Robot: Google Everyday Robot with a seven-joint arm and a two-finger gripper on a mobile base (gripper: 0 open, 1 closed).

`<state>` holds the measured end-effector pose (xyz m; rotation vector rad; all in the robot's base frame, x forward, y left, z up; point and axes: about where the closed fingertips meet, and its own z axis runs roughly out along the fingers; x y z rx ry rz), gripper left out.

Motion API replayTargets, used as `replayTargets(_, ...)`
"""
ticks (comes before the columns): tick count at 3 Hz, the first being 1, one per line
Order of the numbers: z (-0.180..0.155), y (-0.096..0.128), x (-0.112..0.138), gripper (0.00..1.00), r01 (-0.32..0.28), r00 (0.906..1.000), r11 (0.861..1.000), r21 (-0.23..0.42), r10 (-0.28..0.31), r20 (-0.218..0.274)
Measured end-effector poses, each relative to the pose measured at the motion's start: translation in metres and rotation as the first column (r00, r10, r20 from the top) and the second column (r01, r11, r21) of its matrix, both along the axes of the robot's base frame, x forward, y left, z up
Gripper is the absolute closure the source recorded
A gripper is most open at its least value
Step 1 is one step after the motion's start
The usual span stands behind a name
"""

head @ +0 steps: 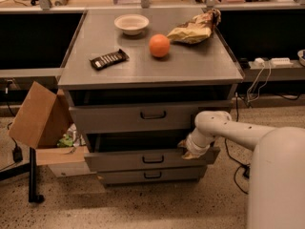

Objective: Open middle drawer

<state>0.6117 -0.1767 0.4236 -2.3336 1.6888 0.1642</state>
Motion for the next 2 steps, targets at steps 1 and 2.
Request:
replayTargets(1, 0.0001, 0.0007, -0.0009, 0.61, 0.001, 1.0000, 1.000, 0.000, -0.001, -0.004)
replayTargets(2, 0.0001, 0.0007, -0.0009, 0.40, 0.001, 1.0000, 1.000, 0.000, -0.001, -0.004)
